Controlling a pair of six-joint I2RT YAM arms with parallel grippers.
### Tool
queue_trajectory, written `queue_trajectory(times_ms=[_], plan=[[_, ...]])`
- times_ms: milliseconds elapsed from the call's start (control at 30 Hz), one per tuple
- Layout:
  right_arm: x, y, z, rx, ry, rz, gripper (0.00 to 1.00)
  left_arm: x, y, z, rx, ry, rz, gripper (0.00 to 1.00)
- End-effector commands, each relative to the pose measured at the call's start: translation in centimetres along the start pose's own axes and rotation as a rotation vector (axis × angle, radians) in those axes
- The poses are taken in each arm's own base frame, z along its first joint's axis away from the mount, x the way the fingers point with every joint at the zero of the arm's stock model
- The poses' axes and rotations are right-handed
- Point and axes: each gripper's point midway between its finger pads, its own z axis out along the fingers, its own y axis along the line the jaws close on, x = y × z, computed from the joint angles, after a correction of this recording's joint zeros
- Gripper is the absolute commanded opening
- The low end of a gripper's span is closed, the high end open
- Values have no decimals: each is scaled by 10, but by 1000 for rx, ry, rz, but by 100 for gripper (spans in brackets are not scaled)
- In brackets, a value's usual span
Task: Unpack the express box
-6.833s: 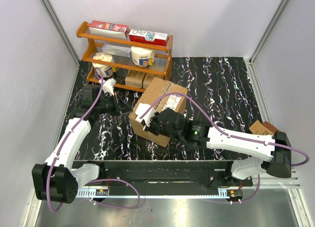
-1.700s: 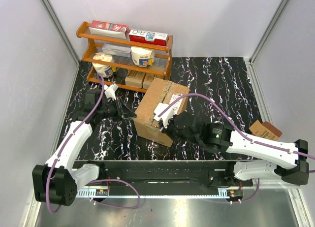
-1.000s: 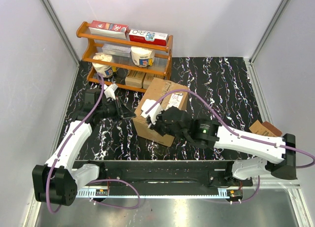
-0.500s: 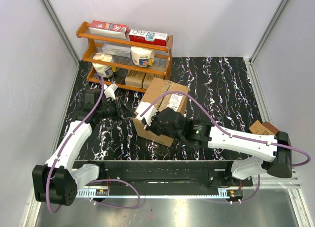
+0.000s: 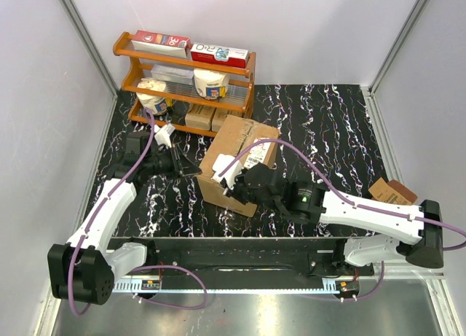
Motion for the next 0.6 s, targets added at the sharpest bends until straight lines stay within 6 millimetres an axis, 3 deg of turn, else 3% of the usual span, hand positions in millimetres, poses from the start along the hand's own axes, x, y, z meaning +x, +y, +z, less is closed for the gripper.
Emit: queue_trajectory(times_ms=[0, 167, 567], plan=[[30, -6, -23, 13, 109, -9, 0, -10, 11, -2, -68, -40, 30, 0], [36, -7, -30, 13, 135, -4, 0, -12, 11, -3, -70, -42, 36, 0], [11, -13, -64, -15, 105, 20, 0, -20, -1, -5, -42, -50, 52, 0]])
